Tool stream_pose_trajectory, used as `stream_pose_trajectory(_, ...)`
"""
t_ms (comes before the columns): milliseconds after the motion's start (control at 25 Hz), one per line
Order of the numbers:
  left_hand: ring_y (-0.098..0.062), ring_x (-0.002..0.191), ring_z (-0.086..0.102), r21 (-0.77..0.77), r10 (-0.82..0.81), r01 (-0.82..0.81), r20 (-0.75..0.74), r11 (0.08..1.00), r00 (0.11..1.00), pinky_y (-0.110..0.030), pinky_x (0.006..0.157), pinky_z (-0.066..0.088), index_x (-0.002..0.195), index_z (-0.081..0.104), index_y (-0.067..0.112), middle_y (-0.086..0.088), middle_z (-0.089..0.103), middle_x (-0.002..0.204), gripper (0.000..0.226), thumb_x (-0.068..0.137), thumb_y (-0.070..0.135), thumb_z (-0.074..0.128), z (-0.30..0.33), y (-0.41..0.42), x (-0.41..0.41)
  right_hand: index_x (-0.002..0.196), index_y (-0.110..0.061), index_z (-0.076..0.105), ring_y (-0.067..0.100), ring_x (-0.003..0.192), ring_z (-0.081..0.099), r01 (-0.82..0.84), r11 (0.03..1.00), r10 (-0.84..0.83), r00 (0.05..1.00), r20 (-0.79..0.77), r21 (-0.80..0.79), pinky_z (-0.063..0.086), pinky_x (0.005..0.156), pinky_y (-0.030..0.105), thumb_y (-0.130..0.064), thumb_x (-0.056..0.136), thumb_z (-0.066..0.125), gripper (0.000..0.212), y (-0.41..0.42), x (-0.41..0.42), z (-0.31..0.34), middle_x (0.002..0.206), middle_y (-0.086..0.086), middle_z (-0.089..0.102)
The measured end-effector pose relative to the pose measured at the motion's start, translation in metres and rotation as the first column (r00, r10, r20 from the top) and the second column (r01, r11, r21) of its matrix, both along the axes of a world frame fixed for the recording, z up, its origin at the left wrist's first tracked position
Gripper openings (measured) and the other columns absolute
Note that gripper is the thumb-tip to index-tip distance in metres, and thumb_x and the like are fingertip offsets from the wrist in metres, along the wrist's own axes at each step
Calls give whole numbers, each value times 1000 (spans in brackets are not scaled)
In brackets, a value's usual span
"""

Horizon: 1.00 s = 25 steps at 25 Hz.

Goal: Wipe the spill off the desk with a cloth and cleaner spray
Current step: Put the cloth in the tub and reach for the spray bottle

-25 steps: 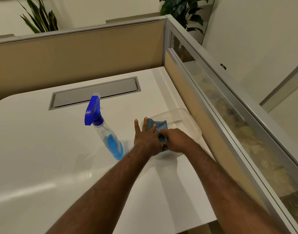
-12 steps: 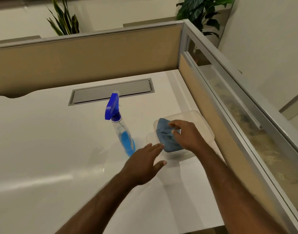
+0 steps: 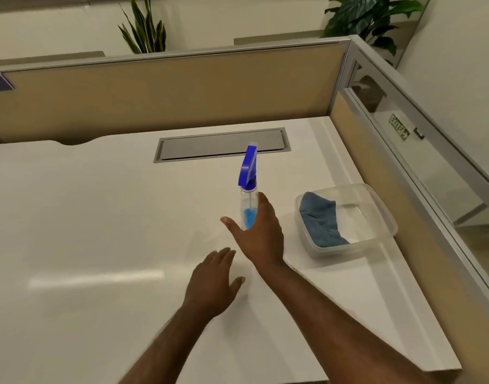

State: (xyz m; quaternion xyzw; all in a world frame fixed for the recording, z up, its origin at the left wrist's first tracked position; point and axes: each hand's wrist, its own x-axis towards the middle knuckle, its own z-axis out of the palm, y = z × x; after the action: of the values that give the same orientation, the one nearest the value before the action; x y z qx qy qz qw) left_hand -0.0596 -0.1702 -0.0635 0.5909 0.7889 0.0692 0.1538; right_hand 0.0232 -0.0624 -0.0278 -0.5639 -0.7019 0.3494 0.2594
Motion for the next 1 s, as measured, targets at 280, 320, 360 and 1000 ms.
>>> stream_pose_trajectory(280, -22, 143, -27, -176, -104, 108, 31, 978, 994, -46, 118, -7, 147, -23, 25, 0, -28, 158, 98, 83, 77, 30, -46, 2, 8, 128, -13, 50, 21, 100, 67, 154, 973, -154, 988, -14, 171, 43, 77, 20, -47, 86, 64, 55, 12, -5, -3, 118, 5, 68)
stream_pose_trajectory(320, -21, 141, -30, -177, -131, 135, 35, 975, 991, -46, 119, -8, 144, -27, 27, 1, -31, 156, 97, 82, 79, 26, -50, 2, 12, 127, -13, 50, 21, 100, 67, 164, 970, -164, 986, -19, 180, 42, 77, 19, -46, 86, 64, 54, 12, 0, -1, 119, 6, 68)
stream_pose_trajectory(360, -20, 140, -32, -177, -149, 154, 41, 972, 988, -47, 119, -9, 141, -31, 29, 2, -32, 156, 95, 81, 81, 23, -54, 2, 16, 127, -13, 50, 22, 101, 67, 182, 964, -181, 983, -24, 195, 41, 77, 19, -45, 86, 64, 54, 13, 5, 1, 120, 6, 67)
stream_pose_trajectory(1000, -16, 140, -32, -94, -135, 136, 23, 986, 991, -47, 115, -15, 143, -26, 35, 7, -28, 157, 88, 79, 82, 12, -74, 13, 30, 127, -9, 50, 19, 104, 66, 489, 794, -441, 872, -210, 361, 58, 85, 35, -36, 85, 69, 54, 85, 183, 68, 122, 9, 65)
